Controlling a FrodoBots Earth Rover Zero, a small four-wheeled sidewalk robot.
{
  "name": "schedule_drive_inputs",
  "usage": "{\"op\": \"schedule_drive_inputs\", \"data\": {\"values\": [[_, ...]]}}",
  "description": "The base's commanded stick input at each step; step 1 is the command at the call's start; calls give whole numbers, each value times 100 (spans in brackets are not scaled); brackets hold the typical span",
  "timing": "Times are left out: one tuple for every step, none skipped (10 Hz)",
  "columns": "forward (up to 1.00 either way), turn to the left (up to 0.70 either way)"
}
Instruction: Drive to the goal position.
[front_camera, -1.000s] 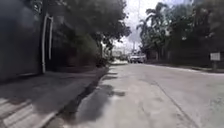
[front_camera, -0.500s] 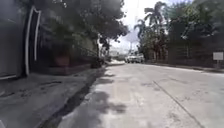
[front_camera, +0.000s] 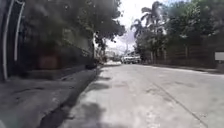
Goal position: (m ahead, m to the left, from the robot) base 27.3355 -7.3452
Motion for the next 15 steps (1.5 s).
{"op": "schedule_drive_inputs", "data": {"values": [[100,-2],[100,-2],[100,-2],[100,-2],[100,-2],[100,-2],[100,-2],[100,-2],[100,-2],[100,-2],[100,-3],[100,-19],[100,-40],[100,-39],[100,-12]]}}
